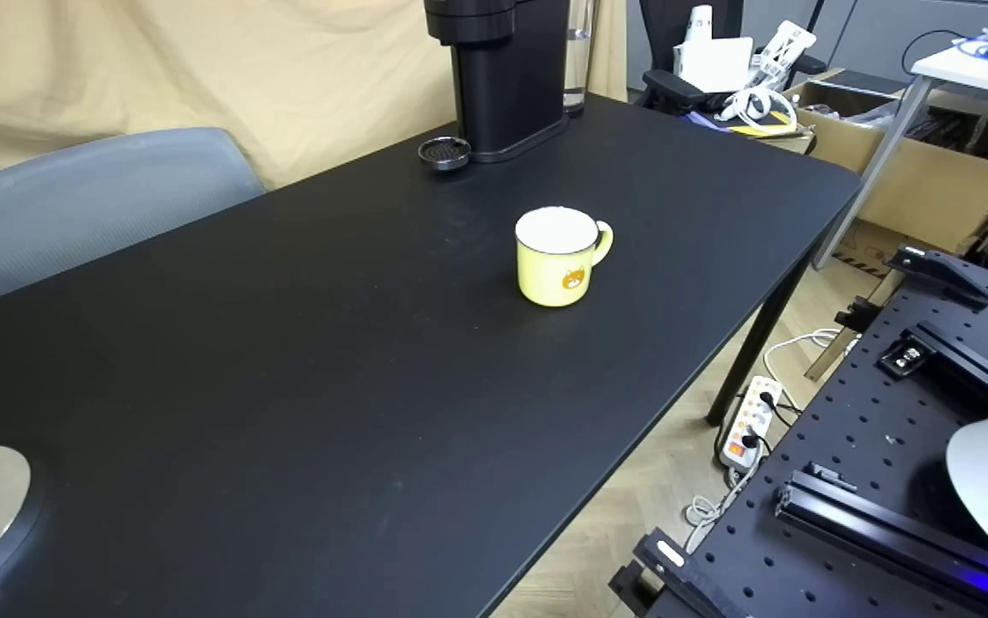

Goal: Move the cup backwards.

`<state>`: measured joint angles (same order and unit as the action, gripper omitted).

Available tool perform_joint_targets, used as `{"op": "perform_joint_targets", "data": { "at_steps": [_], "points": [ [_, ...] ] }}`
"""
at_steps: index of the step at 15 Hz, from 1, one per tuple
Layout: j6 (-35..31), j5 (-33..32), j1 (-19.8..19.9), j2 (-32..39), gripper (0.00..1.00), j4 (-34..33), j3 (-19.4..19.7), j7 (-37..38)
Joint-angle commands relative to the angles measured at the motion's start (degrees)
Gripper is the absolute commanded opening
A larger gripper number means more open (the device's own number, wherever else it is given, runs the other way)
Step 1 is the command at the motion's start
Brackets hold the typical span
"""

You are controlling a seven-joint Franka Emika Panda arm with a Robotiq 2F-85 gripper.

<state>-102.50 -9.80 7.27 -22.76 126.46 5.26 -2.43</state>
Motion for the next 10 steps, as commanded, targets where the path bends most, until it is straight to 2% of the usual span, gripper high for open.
{"op": "perform_joint_targets", "data": {
  "at_steps": [1,7,10],
  "points": [
    [-8.2,1.9,-3.3,1.7,1.00,5.9,-2.9,3.0],
    [-17.4,9.0,-9.6,7.7,1.00,14.7,-8.8,5.1],
    [-20.0,9.1,-11.8,9.5,1.00,18.0,-11.7,7.2]
  ]
}}
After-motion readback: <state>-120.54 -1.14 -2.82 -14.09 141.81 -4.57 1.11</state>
